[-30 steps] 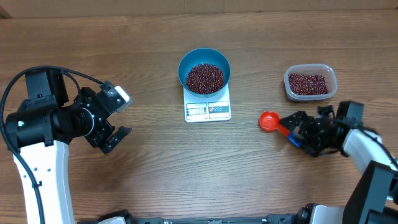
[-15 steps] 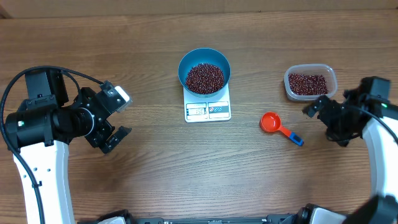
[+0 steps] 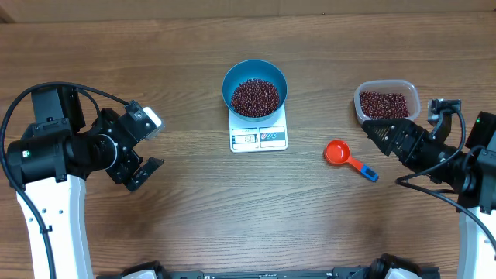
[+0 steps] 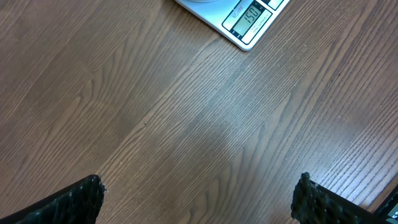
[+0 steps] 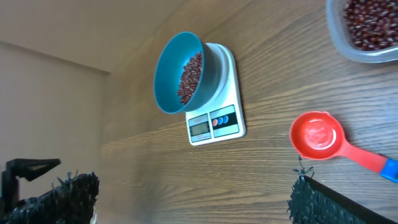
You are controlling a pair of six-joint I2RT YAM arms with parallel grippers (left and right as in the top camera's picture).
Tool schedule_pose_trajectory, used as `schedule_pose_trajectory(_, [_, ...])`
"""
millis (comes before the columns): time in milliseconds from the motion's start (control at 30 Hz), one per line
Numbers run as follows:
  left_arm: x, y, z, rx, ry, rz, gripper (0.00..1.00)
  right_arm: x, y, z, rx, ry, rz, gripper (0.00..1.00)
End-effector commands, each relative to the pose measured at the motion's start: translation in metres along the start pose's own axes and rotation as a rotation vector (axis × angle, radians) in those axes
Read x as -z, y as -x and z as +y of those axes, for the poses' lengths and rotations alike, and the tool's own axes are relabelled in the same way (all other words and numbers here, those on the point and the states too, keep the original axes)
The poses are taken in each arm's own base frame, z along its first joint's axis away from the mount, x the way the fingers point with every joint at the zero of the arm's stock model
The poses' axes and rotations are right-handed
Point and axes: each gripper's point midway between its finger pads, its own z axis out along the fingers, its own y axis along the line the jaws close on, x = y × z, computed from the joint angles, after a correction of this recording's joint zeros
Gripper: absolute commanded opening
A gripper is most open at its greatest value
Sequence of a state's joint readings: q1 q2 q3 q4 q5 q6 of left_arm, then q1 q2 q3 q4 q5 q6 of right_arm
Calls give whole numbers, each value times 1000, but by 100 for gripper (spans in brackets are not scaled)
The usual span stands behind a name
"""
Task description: Scoop item into bowl and weigh 150g on scale
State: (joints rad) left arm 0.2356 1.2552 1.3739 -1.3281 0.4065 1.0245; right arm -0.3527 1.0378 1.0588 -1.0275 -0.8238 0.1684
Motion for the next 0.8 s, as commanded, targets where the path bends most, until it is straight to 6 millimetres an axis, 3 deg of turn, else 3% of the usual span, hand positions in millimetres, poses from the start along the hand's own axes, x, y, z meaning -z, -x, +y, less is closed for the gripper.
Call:
schedule_pose_trajectory(0, [0, 0, 0, -34, 0, 3, 100, 4, 9, -8, 29, -73, -34, 100])
schedule_pose_trajectory(133, [0, 0, 0, -34, 0, 3, 100, 6, 13, -22, 28, -158, -55, 100])
schedule_pose_trajectory(267, [0, 0, 0, -34, 0, 3, 100, 6, 12, -24, 18, -168, -54, 100])
schedule_pose_trajectory(467, [0, 0, 0, -34, 0, 3, 100, 13, -18, -46, -49, -293, 38, 100])
schedule_pose_trajectory(767, [0, 0, 0, -34, 0, 4, 100, 37, -42, -25, 161, -280, -59, 100])
